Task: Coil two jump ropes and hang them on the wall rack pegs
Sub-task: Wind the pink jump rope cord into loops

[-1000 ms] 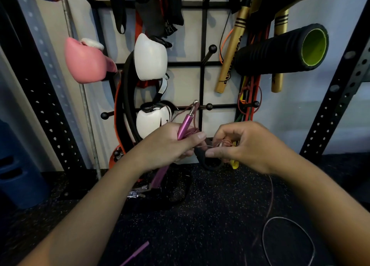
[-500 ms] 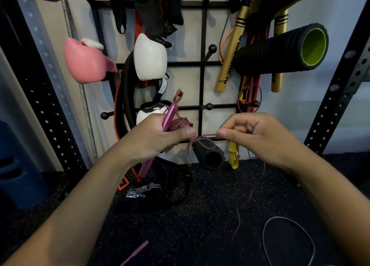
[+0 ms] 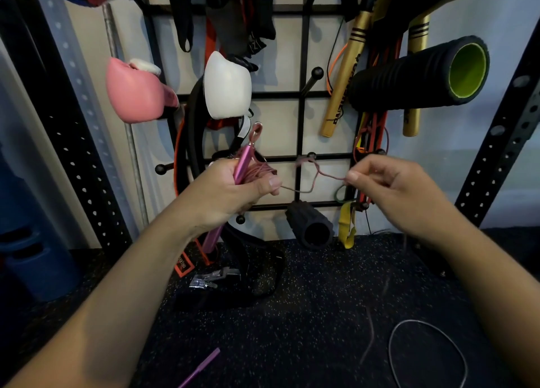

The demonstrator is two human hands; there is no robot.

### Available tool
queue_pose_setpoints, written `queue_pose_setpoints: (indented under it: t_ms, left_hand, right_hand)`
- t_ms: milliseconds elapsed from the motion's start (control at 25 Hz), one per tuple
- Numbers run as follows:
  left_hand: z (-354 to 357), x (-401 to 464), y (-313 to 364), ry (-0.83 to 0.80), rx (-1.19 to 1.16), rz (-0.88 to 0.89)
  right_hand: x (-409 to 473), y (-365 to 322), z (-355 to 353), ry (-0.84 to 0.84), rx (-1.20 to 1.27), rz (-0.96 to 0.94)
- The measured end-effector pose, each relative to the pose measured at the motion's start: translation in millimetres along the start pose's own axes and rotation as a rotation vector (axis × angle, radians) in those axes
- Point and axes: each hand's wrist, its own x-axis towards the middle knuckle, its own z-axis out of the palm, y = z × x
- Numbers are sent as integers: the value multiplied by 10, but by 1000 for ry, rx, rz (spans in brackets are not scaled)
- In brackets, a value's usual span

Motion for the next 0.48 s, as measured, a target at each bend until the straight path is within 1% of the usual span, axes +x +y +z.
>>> queue_pose_setpoints:
  t_ms: [80, 200, 240, 360, 440, 480]
  left_hand:
    - [52, 19, -28, -30, -12, -15]
    - [120, 32, -77, -50, -31, -45]
    - [147, 31, -81, -64, -39, -41]
    - [208, 32, -77, -87, -78, -15]
    - [209, 37, -61, -76, -93, -14]
    - [194, 31, -50, -67, -103, -13]
  right_hand:
    - [14, -13, 73, -39, -14, -4]
    - [30, -8, 122, -49, 157, 54]
    - [29, -2, 128, -59, 179, 46]
    - [7, -2, 148, -151, 114, -37]
    - [-15, -32, 166, -235, 52, -69]
    - [-22, -44, 167, -251, 35, -77]
